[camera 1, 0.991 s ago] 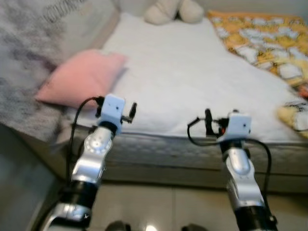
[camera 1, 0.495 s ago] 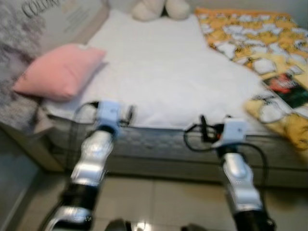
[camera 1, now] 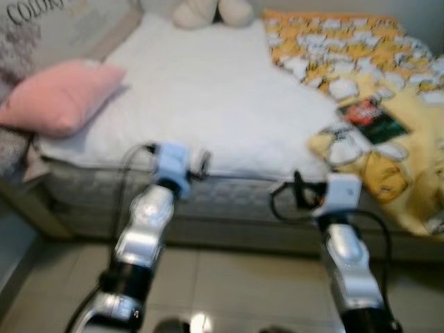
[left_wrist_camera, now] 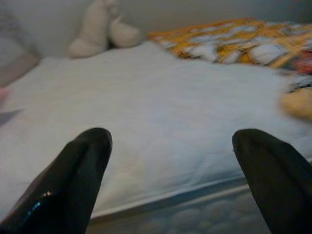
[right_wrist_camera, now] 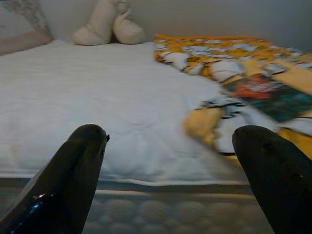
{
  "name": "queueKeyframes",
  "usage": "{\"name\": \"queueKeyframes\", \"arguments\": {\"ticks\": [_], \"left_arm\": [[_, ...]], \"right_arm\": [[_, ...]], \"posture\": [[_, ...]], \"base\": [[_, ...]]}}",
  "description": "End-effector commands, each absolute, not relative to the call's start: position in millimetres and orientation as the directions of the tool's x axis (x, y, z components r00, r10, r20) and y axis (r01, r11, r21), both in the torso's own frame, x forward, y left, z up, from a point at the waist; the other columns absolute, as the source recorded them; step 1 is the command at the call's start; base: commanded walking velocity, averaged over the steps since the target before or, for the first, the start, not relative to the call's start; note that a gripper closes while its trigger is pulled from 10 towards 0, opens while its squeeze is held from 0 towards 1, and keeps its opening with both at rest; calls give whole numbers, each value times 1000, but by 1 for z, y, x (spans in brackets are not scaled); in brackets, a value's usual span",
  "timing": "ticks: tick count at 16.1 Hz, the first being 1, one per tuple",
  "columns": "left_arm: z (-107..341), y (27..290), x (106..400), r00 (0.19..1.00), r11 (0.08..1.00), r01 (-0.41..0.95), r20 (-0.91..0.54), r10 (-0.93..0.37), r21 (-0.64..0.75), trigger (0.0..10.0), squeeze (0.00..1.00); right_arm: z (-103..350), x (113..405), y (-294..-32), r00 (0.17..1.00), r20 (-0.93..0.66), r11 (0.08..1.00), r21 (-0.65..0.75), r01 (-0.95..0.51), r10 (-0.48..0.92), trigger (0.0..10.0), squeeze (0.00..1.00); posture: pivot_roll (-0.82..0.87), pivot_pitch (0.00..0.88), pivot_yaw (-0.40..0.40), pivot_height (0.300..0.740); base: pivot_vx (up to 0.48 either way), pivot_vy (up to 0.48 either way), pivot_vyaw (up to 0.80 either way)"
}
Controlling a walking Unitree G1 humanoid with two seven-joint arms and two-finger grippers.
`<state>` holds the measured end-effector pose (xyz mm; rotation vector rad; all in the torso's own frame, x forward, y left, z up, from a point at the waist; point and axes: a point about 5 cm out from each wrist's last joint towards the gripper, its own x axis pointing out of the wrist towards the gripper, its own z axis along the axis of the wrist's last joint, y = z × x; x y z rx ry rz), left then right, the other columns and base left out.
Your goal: Clean up the room
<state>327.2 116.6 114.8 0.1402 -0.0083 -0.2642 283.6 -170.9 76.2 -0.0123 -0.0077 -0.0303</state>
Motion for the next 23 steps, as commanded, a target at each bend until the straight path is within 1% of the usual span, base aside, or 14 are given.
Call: {"name": "queueKeyframes", "arguments": {"ticks": [1, 9, 10, 12, 15, 18, 23], "left_arm": [[114, 125, 328, 971, 961, 237, -15, -237, 143, 10000, 0], [112, 135, 329, 984, 973, 177, -16, -177, 145, 10000, 0], [110, 135, 330, 985, 975, 171, -31, -168, 145, 10000, 0], [116, 127, 328, 969, 964, 245, 7, -247, 102, 10000, 0], [127, 113, 327, 941, 938, 325, 56, -333, 123, 10000, 0], [127, 111, 326, 936, 933, 339, 53, -347, 118, 10000, 0], [125, 111, 325, 935, 932, 344, 47, -352, 115, 10000, 0]], "right_arm": [[81, 287, -163, 1000, 30, 1000, -1, 4, -4, 10000, 0], [84, 292, -167, 999, 37, 1000, -6, 10, -10, 10000, 0], [84, 293, -167, 999, 38, 1000, -7, 12, -12, 10000, 0], [85, 294, -168, 999, 43, 1000, -11, 12, -12, 10000, 0], [85, 295, -167, 999, 49, 1000, -13, 18, -18, 10000, 0], [84, 297, -166, 999, 32, 999, -27, 20, -19, 10000, 0], [86, 301, -169, 999, 32, 999, -24, 30, -29, 10000, 0]], "posture": [[-9, 0, 21, 710], [-4, 0, 22, 710], [-5, 0, 21, 710], [-6, 0, 22, 710], [-8, 0, 27, 710], [-11, 0, 30, 710], [-7, 0, 27, 710]], "base": [[251, -405, 0], [258, -402, 0], [0, 0, 0], [0, 0, 0], [467, 0, 0], [480, 0, 0], [480, 0, -780]]}}
